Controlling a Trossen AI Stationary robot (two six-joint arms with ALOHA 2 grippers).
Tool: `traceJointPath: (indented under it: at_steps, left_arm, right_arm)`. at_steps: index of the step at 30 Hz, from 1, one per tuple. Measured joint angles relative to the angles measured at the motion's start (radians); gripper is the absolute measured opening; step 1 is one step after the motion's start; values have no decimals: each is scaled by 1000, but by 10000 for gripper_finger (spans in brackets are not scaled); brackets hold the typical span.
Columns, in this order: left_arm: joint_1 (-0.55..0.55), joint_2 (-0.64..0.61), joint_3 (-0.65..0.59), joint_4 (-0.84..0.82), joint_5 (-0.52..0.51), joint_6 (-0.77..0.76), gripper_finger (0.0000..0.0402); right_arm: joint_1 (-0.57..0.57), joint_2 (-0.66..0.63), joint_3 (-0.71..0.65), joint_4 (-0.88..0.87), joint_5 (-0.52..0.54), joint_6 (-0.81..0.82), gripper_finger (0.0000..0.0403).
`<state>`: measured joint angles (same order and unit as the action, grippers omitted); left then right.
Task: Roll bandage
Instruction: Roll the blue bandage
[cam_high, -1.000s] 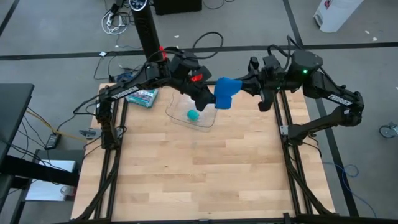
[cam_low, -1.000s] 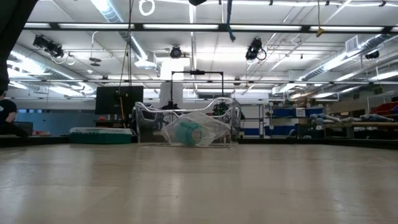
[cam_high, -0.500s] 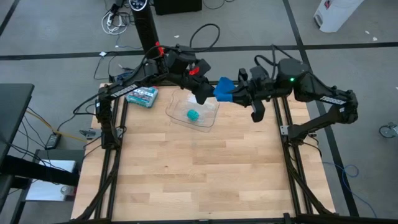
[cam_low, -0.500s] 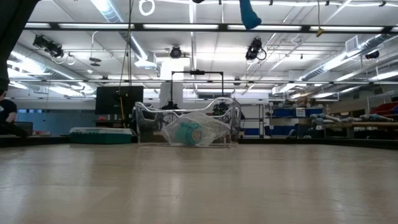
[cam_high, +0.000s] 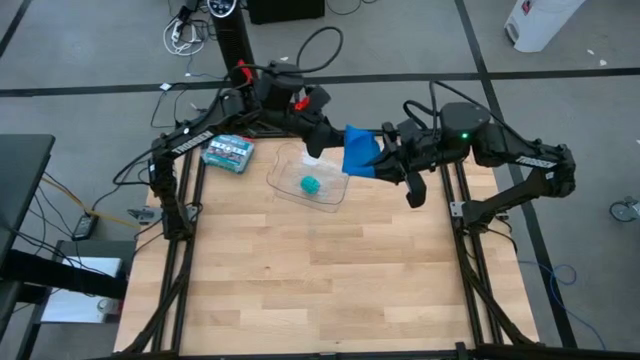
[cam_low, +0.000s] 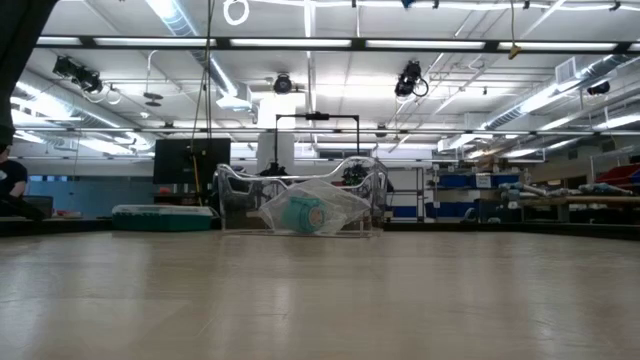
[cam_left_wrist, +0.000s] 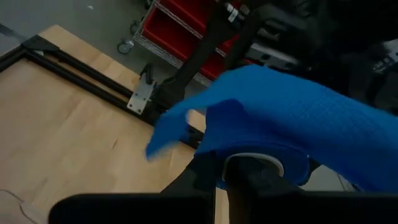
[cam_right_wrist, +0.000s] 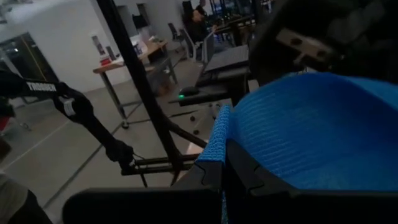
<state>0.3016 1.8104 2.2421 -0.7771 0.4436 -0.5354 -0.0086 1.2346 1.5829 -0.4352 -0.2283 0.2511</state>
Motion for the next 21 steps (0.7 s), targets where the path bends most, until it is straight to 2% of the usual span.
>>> traceJointPath:
  at_steps: [5,12,21]
  left_arm:
    - [0,-2,0,23,14,-19,26]
    - [0,-2,0,37,18,-20,26]
    - [0,-2,0,93,22,-44,26]
  right_arm:
    - [0,2,0,-73,19,-11,0]
    - [0,16,0,-77,40,-17,5]
    - [-1,44,-18,-94,99,-23,72]
